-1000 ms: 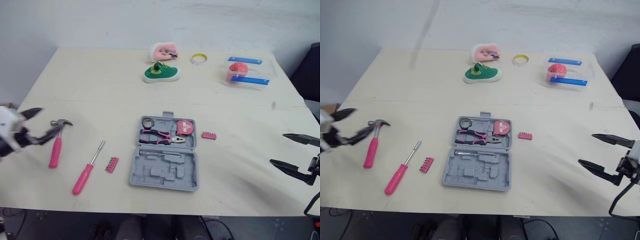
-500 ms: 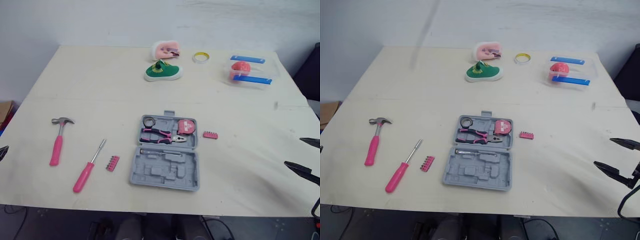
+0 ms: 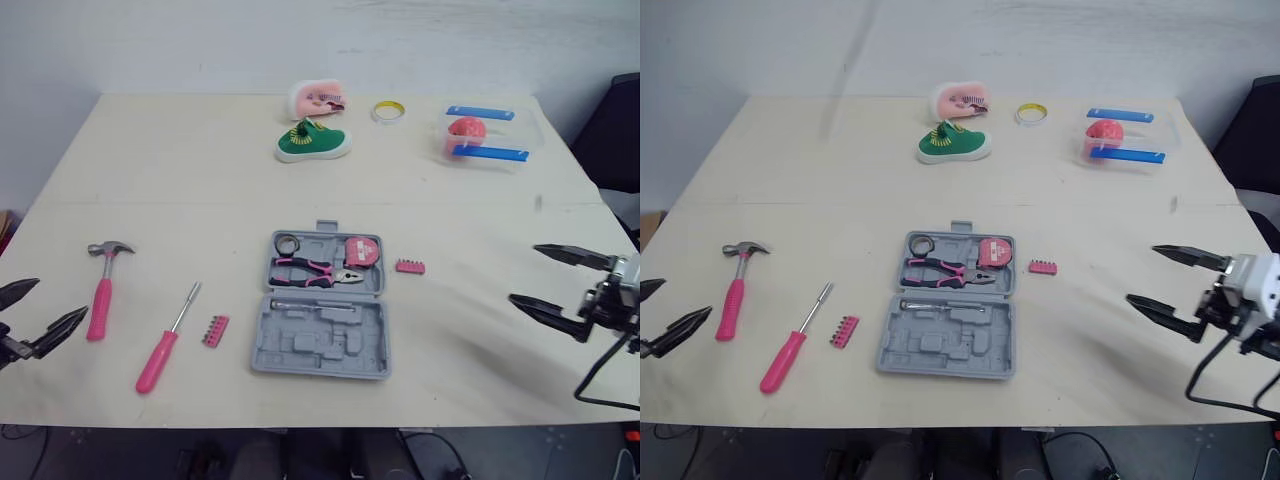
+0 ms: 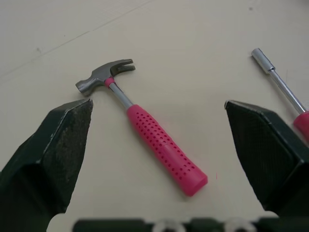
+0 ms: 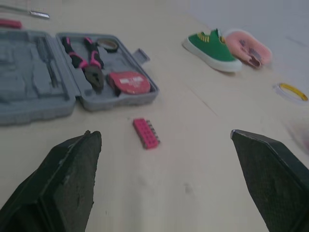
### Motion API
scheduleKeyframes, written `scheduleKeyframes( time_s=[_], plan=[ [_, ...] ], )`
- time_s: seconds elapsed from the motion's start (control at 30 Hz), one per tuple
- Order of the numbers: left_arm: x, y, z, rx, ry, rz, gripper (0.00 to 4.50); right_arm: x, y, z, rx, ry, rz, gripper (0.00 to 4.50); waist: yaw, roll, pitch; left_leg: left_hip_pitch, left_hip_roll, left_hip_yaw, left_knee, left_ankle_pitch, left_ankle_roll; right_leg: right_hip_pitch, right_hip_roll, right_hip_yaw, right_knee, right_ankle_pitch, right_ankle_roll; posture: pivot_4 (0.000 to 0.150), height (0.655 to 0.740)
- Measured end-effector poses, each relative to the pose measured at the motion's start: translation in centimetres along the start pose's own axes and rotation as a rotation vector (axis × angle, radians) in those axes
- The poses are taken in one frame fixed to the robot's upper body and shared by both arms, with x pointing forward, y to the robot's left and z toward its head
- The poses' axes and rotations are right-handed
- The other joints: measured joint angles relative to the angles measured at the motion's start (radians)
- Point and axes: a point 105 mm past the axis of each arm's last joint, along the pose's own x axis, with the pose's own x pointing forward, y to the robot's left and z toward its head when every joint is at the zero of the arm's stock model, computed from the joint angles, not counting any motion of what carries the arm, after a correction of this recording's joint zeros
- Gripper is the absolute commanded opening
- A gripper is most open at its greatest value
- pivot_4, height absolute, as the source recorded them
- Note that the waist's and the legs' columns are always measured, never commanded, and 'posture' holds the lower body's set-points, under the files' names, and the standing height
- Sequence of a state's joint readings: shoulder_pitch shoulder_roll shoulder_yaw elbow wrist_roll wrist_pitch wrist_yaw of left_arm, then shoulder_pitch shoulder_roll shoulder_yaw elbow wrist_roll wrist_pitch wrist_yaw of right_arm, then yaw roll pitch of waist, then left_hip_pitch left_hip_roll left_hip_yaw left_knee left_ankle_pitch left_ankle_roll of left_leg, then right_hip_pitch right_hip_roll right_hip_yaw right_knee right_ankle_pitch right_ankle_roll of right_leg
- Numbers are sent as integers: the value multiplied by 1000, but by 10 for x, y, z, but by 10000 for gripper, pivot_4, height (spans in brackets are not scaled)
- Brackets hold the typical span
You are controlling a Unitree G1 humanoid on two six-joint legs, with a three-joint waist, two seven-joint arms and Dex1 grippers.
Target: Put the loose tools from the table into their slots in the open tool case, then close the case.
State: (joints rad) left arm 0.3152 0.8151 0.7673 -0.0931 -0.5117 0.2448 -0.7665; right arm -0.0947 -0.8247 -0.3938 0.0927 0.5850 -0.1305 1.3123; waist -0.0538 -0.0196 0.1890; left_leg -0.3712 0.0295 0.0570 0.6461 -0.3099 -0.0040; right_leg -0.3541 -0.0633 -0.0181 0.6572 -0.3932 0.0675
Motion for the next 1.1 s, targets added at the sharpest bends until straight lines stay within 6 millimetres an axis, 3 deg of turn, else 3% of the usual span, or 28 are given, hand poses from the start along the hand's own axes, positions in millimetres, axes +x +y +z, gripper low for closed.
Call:
scheduleKeyframes(
  time_s=[0.2,0.3,0.43,0.63,0.77,1.0,1.1],
  plan=[
    [17,-18,-8,-138,176,114,44349,38,15,25,-15,-162,75,45000,5,-1,0,0,0,-1,1,0,0,0,0,0,0,0,0,1500,7400],
    [26,-12,-13,-230,267,210,44349,53,24,36,-26,-226,130,45000,10,-1,0,0,0,-1,1,1,0,0,1,0,1,0,0,1500,7400],
    [44,-18,-6,-280,296,227,44349,71,38,48,-28,-302,199,45000,22,-1,0,0,0,-1,1,2,-3,0,1,0,0,0,0,1500,7400],
    [68,-15,-5,-374,327,270,44349,76,44,51,-21,-312,232,45000,26,-2,0,0,0,-1,1,3,-5,0,1,0,1,0,0,1500,7400],
    [79,-3,-20,-423,405,360,44349,78,50,48,-6,-315,246,45000,26,-2,0,0,0,-1,1,4,-6,0,1,0,1,0,0,1500,7400],
    [97,-7,-26,-416,434,311,44349,80,58,44,17,-319,260,45000,28,-3,0,0,0,-1,2,5,-7,0,1,0,2,0,0,1500,7400],
    [98,-8,-27,-403,440,304,35819,79,61,42,11,-319,260,45000,29,-1,0,1,-1,-1,2,5,-7,1,1,0,2,0,0,1500,7400]
  ],
)
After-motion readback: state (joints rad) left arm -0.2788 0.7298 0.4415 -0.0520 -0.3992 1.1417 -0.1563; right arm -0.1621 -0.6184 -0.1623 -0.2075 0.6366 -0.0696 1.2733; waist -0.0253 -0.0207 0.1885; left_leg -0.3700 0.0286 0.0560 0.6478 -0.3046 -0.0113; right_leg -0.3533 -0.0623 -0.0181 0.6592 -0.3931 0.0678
